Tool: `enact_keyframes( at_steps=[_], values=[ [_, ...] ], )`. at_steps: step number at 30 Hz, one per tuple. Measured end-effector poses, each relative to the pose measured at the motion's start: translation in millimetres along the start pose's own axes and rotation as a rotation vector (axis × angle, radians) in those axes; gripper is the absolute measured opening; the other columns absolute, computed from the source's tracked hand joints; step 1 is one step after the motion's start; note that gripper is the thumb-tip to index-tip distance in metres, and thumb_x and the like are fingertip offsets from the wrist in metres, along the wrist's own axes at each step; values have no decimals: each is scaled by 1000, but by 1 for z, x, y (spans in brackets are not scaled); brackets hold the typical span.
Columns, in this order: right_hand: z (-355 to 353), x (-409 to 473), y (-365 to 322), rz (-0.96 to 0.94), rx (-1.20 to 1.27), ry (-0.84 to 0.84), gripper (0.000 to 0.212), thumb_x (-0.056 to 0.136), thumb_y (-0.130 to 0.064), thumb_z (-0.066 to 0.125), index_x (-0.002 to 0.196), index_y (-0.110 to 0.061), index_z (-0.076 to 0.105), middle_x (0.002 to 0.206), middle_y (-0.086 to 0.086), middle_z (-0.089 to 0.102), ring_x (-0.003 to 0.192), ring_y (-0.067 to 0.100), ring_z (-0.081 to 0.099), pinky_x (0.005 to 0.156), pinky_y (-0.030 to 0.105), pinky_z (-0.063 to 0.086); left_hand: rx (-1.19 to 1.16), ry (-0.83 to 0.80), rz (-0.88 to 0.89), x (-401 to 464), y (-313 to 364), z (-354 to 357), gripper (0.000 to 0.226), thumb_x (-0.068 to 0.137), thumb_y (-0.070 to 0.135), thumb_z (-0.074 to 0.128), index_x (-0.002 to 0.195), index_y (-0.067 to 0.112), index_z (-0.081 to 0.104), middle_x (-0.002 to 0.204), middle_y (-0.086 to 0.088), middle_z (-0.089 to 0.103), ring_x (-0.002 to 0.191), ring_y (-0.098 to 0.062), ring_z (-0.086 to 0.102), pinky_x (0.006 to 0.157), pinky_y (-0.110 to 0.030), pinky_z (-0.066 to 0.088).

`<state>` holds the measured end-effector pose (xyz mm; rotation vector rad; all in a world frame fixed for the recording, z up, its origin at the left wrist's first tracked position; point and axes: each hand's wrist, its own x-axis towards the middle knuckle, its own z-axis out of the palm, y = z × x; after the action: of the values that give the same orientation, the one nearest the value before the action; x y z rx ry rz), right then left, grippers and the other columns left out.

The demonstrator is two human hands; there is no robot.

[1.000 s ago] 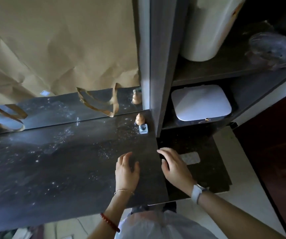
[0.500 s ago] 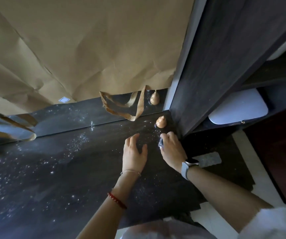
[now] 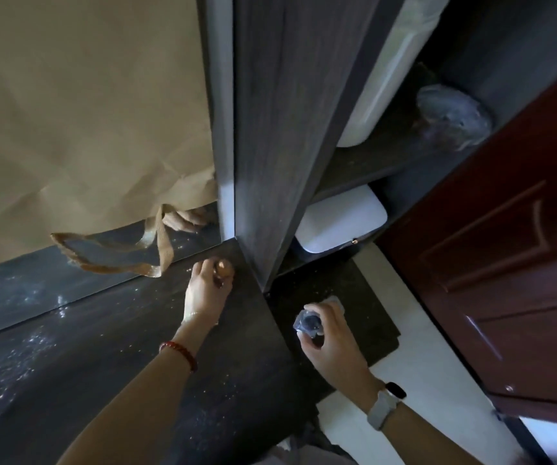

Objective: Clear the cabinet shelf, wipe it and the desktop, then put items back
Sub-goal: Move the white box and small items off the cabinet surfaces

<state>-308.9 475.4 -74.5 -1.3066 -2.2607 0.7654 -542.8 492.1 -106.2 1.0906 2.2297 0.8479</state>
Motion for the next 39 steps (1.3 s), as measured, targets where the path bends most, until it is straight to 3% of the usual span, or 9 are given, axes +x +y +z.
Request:
enact_keyframes(
  at_steps=[5,9,12,17,22,29,33,36,39],
  values=[
    [-40,31,1,79,116,252,39,80,-28,66,111,-10,52,106,2,50,85,4,55,76,4,45,-75,-6,199,-63,14,9,34,68,21,68,100,14,57,94,-2,50,74,-23,60,63,-34,52],
    [-69,81,11,-10,24,359,40,80,-20,66,111,0,52,107,17,52,90,20,57,76,27,53,-98,-62,434,-86,52,18,32,68,34,55,98,25,50,94,-2,54,73,-12,56,61,-27,52],
    [-83,117,25,-11,-131,303,40,79,-14,68,113,1,54,109,22,52,100,34,54,80,43,52,-88,-43,516,-89,91,23,35,71,34,56,103,21,51,98,-3,56,75,-12,56,61,-25,51],
    [-97,154,40,52,-247,203,50,81,-36,47,114,1,53,110,26,51,103,40,45,85,41,39,-101,39,526,-75,151,33,42,73,38,50,108,16,52,105,-6,52,84,-20,58,65,-29,52],
    [-102,157,49,46,-122,257,54,82,-17,65,129,0,44,117,27,49,110,41,45,89,45,41,61,264,472,-41,187,51,30,75,27,56,96,5,58,88,-16,61,76,-34,61,61,-35,51],
    [-93,83,80,-31,119,396,39,87,-19,44,124,-7,46,114,14,50,103,20,53,85,27,46,266,340,267,-10,192,78,30,69,30,61,85,5,61,73,-20,63,73,-39,62,59,-47,51],
    [-58,33,115,80,37,183,46,82,-4,61,126,-6,47,122,17,50,107,27,56,85,31,50,177,307,199,-24,188,85,70,73,50,54,127,6,47,118,-23,54,112,-40,48,90,-52,39],
    [-33,6,138,126,-83,-200,49,84,-9,59,130,-6,45,132,17,46,119,32,47,96,37,43,193,367,333,-61,167,91,68,80,44,49,135,9,31,135,-20,40,125,-31,32,102,-46,28],
    [-18,-1,158,127,-245,-488,53,86,-14,53,136,-9,38,136,15,41,120,35,43,95,43,41,296,274,395,-117,130,107,63,81,36,48,136,11,29,140,-20,34,130,-31,28,107,-43,23]
  ],
)
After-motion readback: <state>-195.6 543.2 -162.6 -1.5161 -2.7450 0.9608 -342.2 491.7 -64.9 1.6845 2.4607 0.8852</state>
